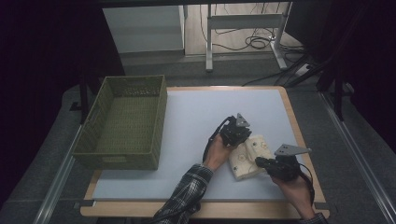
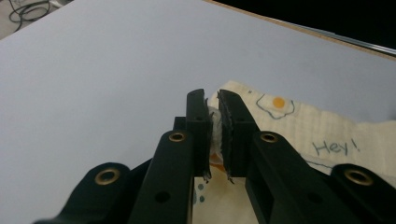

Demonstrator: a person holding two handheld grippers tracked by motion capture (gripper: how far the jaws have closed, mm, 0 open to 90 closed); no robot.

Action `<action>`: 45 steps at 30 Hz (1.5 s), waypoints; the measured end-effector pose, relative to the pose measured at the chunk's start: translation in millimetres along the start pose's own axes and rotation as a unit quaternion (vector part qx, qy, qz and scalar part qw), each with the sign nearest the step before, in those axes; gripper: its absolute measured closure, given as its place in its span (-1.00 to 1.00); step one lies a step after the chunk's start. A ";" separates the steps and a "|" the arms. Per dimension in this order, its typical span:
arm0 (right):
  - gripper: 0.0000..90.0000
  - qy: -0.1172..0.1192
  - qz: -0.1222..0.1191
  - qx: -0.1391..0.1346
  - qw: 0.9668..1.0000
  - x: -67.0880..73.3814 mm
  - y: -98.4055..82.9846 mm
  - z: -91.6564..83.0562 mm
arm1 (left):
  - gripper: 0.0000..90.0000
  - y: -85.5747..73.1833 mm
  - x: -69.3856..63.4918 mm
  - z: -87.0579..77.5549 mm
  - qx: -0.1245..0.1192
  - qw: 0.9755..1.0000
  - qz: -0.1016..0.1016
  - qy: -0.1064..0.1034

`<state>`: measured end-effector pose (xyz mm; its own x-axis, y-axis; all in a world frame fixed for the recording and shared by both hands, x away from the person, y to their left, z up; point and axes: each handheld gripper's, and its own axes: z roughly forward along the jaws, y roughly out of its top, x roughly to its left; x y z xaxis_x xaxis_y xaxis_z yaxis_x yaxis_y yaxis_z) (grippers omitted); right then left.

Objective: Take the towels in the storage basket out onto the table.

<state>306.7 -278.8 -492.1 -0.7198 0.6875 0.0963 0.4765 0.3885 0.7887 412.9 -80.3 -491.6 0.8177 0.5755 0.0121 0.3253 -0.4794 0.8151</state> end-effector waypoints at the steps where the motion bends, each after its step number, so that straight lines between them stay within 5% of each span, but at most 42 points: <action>1: 0.88 -0.003 0.000 0.000 1.000 -1.7 -0.7 -1.3 | 0.85 1.4 -0.6 1.6 0.001 1.000 0.002 0.000; 8: 0.87 -0.016 0.011 0.004 1.000 -12.0 -7.1 -5.3 | 0.81 7.4 -5.6 19.1 0.015 1.000 0.003 -0.003; 11: 0.84 -0.025 0.010 0.006 1.000 -16.4 -10.1 -4.7 | 0.47 7.7 -6.3 21.2 0.007 1.000 -0.006 0.000; 16: 0.75 -0.046 0.016 0.007 0.999 -25.0 -15.3 -11.2 | 0.04 8.4 -3.2 9.5 -0.008 1.000 -0.019 0.015; 24: 0.52 -0.090 0.035 0.007 0.995 -40.5 -29.1 -33.6 | -0.20 -3.7 6.1 -11.8 0.003 1.000 -0.012 0.025; 29: 0.42 -0.100 0.034 -0.004 0.994 -42.9 -21.3 -42.4 | -0.32 -16.4 12.8 -26.4 0.015 0.999 -0.014 0.030; 33: 0.36 -0.100 0.026 -0.007 0.995 -40.5 -11.0 -36.3 | -0.32 -27.6 17.3 -34.5 0.023 0.999 -0.015 0.033; 36: 0.36 -0.098 0.015 0.012 0.995 -39.4 -6.6 -18.5 | -0.12 -38.0 21.1 -35.8 0.027 0.999 -0.027 0.023; 45: 0.31 -0.111 0.012 0.056 0.992 -44.0 -21.0 -2.4 | -0.01 -60.4 27.1 -17.2 0.051 0.997 -0.039 0.039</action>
<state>327.2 -318.7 -511.5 -0.5848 0.8105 -0.0315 0.5545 0.4278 0.7138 407.2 -24.4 -530.5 0.7506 0.6608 -0.0007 0.4361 -0.4947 0.7517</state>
